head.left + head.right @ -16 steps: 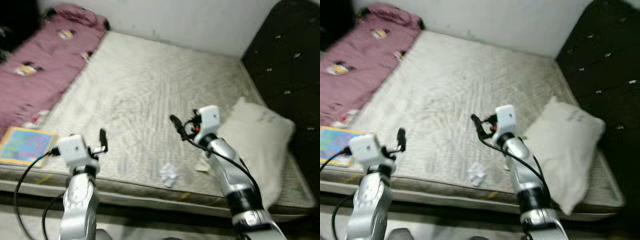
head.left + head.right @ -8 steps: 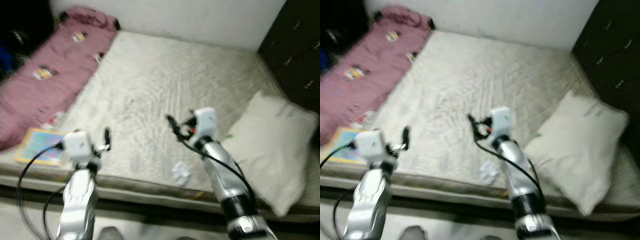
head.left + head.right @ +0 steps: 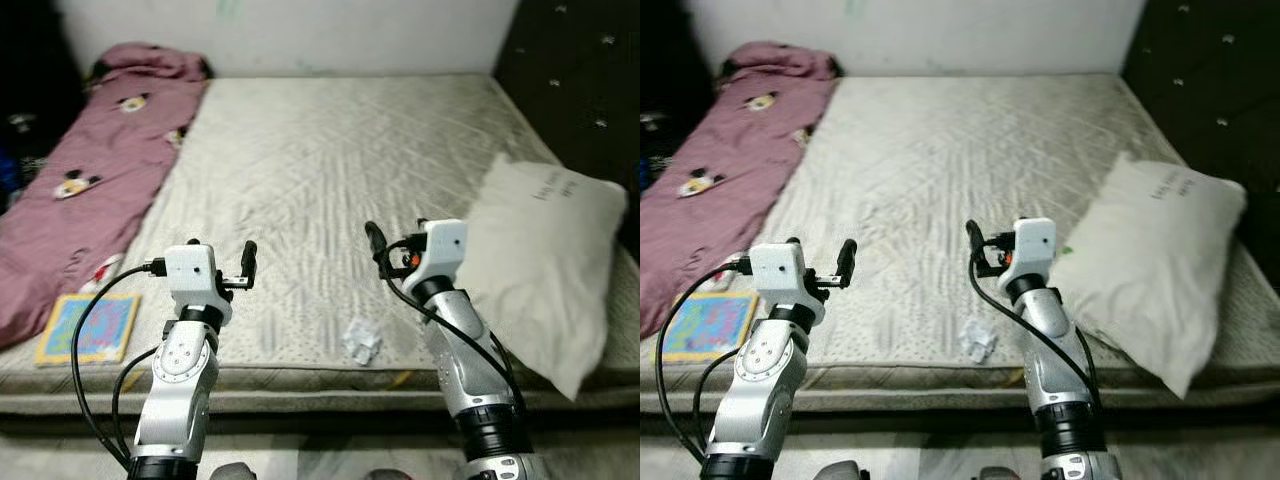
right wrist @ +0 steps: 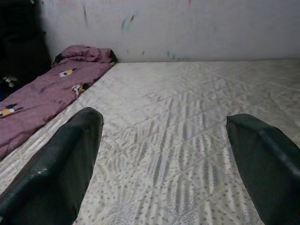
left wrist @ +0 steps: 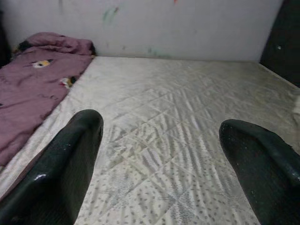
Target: Clean up the room
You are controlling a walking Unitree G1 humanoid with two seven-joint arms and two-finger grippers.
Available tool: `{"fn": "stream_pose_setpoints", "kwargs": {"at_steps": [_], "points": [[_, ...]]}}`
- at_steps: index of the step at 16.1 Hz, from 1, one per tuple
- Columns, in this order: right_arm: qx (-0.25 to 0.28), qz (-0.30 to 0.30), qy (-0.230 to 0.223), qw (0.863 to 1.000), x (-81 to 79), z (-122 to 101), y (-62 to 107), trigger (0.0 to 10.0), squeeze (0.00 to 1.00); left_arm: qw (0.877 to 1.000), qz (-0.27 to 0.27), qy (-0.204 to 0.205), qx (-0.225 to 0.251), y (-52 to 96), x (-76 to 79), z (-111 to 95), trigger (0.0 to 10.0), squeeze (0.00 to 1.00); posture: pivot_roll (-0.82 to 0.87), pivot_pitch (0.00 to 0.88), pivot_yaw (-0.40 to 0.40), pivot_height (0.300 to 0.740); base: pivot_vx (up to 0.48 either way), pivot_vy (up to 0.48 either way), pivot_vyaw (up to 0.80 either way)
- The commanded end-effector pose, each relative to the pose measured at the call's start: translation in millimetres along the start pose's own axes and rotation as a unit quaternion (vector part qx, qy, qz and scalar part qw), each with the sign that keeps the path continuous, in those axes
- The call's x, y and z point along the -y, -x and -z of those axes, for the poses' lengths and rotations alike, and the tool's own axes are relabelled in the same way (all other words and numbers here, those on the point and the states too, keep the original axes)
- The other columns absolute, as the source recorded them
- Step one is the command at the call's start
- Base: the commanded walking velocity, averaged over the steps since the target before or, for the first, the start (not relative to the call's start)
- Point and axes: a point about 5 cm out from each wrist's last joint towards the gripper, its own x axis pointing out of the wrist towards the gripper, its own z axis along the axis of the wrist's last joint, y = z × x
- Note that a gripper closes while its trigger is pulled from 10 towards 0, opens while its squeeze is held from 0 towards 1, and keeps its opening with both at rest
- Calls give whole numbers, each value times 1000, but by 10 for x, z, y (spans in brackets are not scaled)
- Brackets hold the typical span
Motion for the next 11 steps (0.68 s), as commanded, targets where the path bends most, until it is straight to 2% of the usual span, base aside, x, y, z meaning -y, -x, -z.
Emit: {"fn": "stream_pose_setpoints", "kwargs": {"at_steps": [1,2,4,5,7,8,11], "points": [[1,-3,-4,1000,-70,-11,-4,10000,0,1000,-10,-1,-5,57,-81,-2,10000,0,-105,0,46,740,0,0,-800],[-2,0,-13,1000,-83,11,5,10000,0,1000,-14,-2,-7,85,-98,0,10000,0,-93,0,45,740,0,0,-613],[-3,-4,-26,1000,-139,11,21,10000,0,1000,-19,3,-7,133,-130,-15,10000,0,-82,0,42,740,0,0,0],[-4,-13,-26,1000,-178,5,43,10000,0,999,-42,-3,-9,164,-194,-27,10000,0,-71,0,31,740,0,0,0],[-7,-12,-25,1000,-157,1,48,10000,0,999,-52,-1,-4,181,-213,-63,10000,0,-59,0,12,740,0,0,0],[-7,-10,-21,1000,-123,-11,35,10000,0,999,-51,13,2,203,-228,-74,10000,0,-60,0,1,740,0,0,0],[-8,-4,-14,1000,-53,-45,16,10000,0,998,-68,7,-1,244,-292,-51,10000,0,-57,0,-14,740,0,0,0]]}}
